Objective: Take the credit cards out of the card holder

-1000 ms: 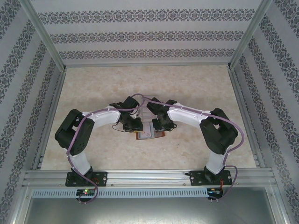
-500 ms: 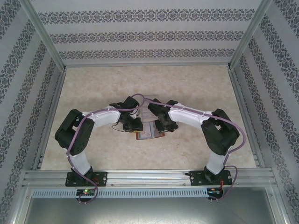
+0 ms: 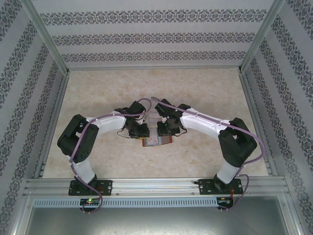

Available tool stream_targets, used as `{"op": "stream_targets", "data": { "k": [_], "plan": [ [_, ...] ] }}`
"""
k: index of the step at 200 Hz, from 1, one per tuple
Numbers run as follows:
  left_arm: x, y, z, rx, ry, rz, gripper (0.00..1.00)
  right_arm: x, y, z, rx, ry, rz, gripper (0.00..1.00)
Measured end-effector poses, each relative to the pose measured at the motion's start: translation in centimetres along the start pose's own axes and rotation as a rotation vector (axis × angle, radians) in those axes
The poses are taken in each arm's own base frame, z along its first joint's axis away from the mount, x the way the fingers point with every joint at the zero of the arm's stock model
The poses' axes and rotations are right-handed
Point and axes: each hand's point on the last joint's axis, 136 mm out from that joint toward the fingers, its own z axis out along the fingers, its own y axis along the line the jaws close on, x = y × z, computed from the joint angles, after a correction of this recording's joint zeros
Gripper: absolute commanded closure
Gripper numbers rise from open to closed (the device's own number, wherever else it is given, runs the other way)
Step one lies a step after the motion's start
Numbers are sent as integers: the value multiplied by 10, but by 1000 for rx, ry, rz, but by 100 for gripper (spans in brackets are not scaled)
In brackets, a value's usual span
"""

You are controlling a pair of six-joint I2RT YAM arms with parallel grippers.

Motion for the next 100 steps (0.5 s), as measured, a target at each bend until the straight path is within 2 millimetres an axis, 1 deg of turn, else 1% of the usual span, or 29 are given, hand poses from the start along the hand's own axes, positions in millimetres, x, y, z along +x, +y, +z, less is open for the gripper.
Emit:
{"op": "stream_targets", "data": {
  "k": [21,35,64,100],
  "plan": [
    [0,0,0,0,0,0,82,-9,17,2,-110,-15,20,75],
    [0,0,0,-1,0,0,82,-13,23,6,-164,-14,38,75],
    [0,0,0,0,0,0,82,-21,25,18,-217,-1,67,75],
    [0,0,0,0,0,0,82,-23,24,27,-242,10,90,74]
  ]
}}
